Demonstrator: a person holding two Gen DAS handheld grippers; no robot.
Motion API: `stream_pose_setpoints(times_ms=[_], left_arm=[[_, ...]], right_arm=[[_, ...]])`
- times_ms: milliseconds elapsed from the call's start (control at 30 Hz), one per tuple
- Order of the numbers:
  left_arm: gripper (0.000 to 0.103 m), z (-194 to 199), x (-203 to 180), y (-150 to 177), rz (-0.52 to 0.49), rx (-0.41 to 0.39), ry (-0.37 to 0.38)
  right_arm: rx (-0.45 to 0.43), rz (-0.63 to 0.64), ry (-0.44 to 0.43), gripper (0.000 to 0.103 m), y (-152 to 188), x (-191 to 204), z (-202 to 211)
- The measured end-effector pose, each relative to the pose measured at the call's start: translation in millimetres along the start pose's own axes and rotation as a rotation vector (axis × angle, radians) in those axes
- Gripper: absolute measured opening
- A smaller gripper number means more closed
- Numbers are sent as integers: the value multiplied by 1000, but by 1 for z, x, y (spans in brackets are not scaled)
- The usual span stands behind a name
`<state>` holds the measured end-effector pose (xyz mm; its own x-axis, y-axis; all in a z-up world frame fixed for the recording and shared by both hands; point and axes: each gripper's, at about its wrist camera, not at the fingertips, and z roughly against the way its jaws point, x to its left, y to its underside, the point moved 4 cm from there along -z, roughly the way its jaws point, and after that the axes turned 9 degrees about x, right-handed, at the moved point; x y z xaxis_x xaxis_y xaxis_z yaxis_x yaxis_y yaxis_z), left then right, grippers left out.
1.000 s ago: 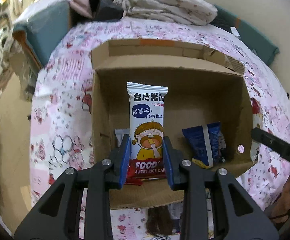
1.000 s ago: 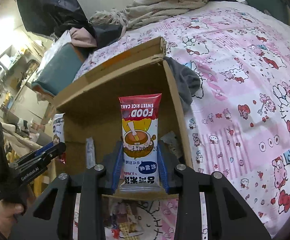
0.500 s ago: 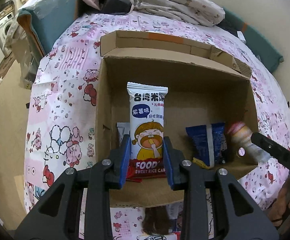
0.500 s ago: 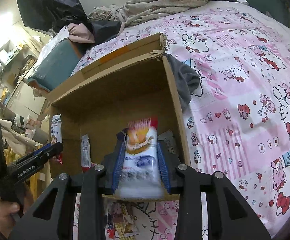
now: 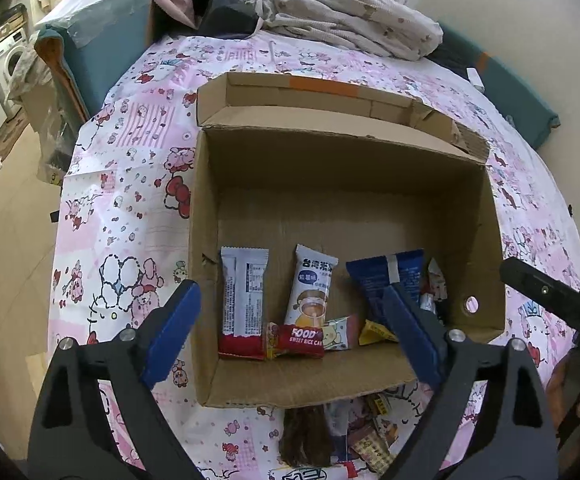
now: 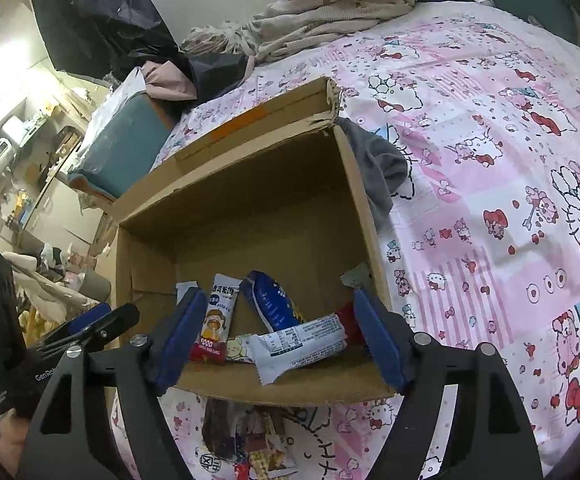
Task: Organize snacks
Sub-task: 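Grasp the dark brown pouch with the left tool while the right tool grasps the checkered wafer bar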
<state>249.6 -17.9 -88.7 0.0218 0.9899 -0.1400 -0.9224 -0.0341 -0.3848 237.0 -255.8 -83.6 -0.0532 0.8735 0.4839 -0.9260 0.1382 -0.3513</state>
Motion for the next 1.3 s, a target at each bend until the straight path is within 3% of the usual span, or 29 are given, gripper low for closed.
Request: stream_pose_setpoints(times_ms=[200, 533, 800, 1000, 1300], left_arm=[[91, 15, 1, 2, 3, -42, -12], [91, 49, 13, 23, 24, -98, -10], [91, 62, 28, 51, 23, -79, -32], [97, 66, 32, 70, 23, -58, -52], [97, 55, 37, 92, 17, 33, -110]], right_arm=[[3, -16, 33, 84, 1, -1, 3], [-20, -67, -12, 84, 15, -5, 27], [-11, -43, -26, 85, 33, 3, 41], [9, -21, -23, 85, 51, 9, 44], [74, 12, -9, 86, 80, 17, 38]])
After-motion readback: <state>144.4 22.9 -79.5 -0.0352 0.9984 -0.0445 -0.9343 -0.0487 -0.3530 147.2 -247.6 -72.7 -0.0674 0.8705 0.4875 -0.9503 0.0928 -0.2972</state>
